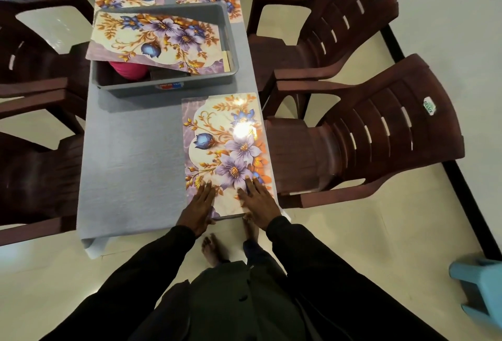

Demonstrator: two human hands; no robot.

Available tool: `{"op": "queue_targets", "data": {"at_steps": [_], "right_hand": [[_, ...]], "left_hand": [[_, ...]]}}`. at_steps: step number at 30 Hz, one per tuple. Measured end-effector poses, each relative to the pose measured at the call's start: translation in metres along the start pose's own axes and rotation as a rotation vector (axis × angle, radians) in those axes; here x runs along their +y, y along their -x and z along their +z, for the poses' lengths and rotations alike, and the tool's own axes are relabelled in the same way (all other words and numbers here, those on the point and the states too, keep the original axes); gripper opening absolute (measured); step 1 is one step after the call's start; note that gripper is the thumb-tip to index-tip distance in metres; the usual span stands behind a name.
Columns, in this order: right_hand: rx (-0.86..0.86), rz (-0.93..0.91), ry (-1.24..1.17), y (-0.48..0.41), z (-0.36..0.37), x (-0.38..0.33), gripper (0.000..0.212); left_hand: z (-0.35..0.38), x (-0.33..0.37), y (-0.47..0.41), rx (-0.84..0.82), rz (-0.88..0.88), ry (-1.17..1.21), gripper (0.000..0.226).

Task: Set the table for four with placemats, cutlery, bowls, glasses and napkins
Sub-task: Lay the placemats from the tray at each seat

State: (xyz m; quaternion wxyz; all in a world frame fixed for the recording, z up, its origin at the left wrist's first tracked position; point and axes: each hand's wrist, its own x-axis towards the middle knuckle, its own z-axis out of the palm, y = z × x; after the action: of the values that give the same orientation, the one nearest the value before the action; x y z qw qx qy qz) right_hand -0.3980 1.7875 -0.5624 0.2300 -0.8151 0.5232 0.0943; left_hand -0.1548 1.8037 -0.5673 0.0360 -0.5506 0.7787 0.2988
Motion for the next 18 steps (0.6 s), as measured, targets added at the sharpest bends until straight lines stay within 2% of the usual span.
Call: {"op": "queue_targets", "data": {"at_steps": [5,14,18], "right_hand": [[0.013,-0.028,0.004,0.000,0.006,0.013,0.089],[0.039,-0.007,-0.039,0.003,0.002,0.013,0.083],[0.046,0.012,-0.057,0.005,0.002,0.013,0.082]], "left_hand": [[-0.002,0.004,0.000,0.009,-0.028,0.026,0.071],[-0.001,0.006,-0.003,0.002,-0.054,0.001,0.080],[-0.001,0.007,-0.004,0.005,-0.067,0.008,0.077]]}}
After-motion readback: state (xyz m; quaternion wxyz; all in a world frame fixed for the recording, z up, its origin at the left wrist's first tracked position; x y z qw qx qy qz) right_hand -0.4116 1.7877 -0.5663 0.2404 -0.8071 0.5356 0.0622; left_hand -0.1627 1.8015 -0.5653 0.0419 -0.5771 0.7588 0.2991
